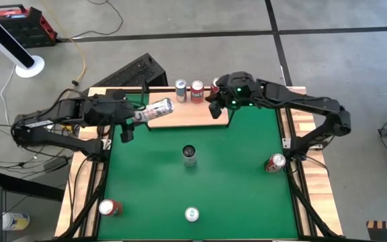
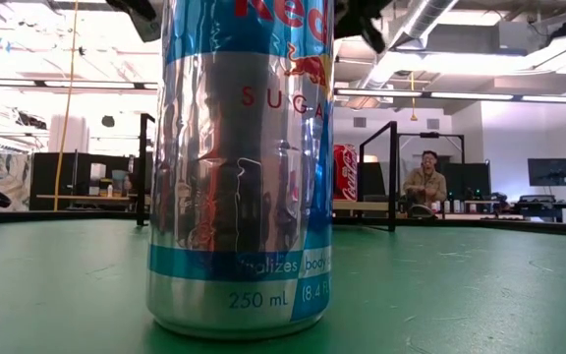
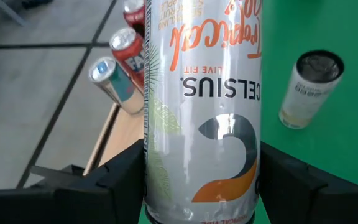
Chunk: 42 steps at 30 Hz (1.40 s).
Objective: Place canned beverage on shelf
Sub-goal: Put the top white soda can on the shelf
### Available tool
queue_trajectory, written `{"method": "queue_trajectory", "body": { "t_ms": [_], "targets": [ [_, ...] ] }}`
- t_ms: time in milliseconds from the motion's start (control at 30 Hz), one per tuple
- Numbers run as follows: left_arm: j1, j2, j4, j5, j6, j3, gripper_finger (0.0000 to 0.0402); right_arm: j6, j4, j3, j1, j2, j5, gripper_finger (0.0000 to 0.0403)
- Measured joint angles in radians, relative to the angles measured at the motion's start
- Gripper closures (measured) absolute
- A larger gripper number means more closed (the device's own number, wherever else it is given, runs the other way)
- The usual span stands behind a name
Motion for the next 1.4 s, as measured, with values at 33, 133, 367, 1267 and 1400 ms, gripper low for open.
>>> {"method": "queue_trajectory", "body": {
  "t_ms": [33,133,367,1267,1400],
  "targets": [
    [-0.008,-0.004,0.002,-0.005,-0.001,-0.002,0.0169,0.001,0.025,0.000,0.000,0.010,-0.030,0.0369],
    [-0.027,0.006,-0.004,-0.012,0.010,-0.006,0.0169,0.003,0.083,0.000,0.003,0.034,-0.083,0.0366],
    [-0.048,0.047,0.007,-0.009,0.087,-0.006,0.0169,-0.032,0.129,0.000,0.002,0.039,-0.087,0.0312],
    [-0.048,0.101,0.062,-0.001,0.096,-0.006,0.0169,-0.261,0.316,0.001,0.118,0.057,-0.136,0.0018],
    [-0.048,0.101,0.065,0.004,0.092,-0.006,0.0169,-0.390,0.345,0.001,0.151,0.057,-0.136,0.0016]
  ]
}}
